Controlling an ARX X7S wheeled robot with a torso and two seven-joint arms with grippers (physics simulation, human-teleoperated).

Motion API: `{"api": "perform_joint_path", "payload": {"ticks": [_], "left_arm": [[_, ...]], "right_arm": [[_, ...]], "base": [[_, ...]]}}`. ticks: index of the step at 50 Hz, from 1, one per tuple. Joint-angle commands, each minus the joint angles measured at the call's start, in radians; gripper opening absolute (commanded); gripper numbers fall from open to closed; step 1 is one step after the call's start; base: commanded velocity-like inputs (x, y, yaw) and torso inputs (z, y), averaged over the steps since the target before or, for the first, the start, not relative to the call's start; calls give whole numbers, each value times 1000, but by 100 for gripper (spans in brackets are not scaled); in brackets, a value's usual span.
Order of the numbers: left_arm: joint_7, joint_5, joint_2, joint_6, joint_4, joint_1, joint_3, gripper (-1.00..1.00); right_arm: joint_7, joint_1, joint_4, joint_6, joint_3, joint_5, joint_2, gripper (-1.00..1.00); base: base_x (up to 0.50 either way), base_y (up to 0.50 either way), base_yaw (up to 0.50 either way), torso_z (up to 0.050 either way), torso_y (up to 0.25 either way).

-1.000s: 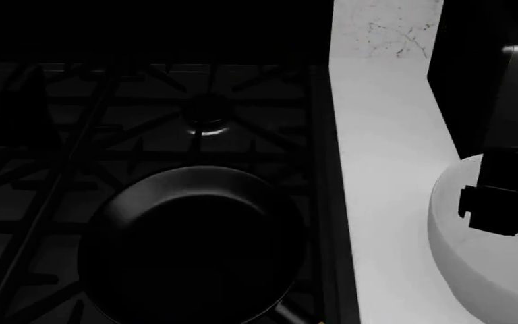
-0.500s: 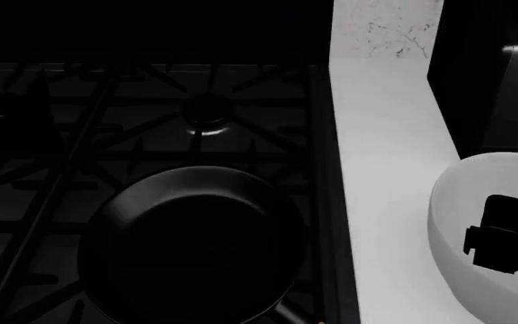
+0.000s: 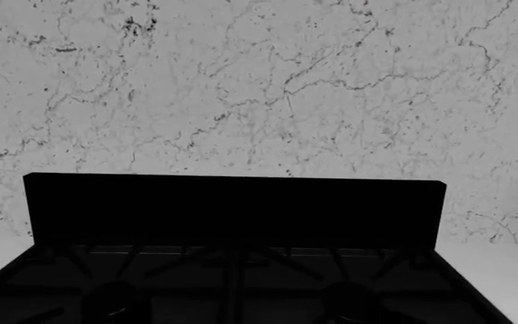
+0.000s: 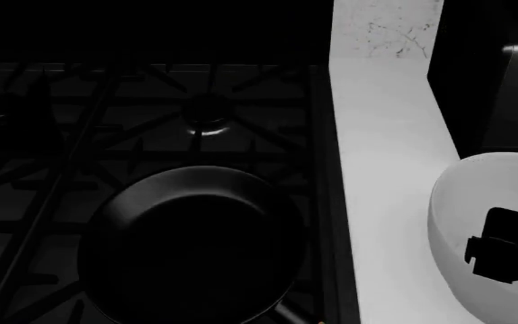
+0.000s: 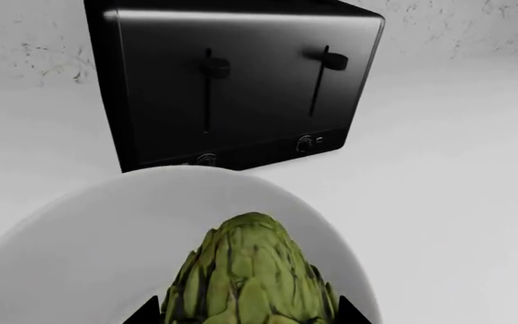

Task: Pick the artichoke from the pan and place it in the bowl.

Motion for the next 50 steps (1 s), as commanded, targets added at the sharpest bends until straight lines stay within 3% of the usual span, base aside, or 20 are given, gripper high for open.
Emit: {"api": "perform_joint_path", "payload": {"ticks": [1, 18, 19, 38, 50], "left_arm": [[7, 1, 13, -17, 27, 11, -17, 100], [-10, -16, 5, -9, 21, 19, -14, 100], [-11, -17, 4, -10, 22, 18, -14, 100], [-25, -40, -3, -8, 28, 28, -14, 100], [-32, -56, -7, -15, 39, 27, -11, 100]], "right_arm": [[-54, 9, 0, 27, 11, -47, -26, -100], [-70, 6, 26, 18, 11, -50, -38, -100], [-72, 4, 27, 17, 12, -47, -38, 100], [-40, -1, -38, 3, 65, 14, 5, 100], [48, 59, -180, 4, 152, 143, 94, 100]], "base": [[0, 0, 0, 0, 0], [0, 0, 0, 0, 0], [0, 0, 0, 0, 0], [0, 0, 0, 0, 0], [0, 0, 0, 0, 0]]}}
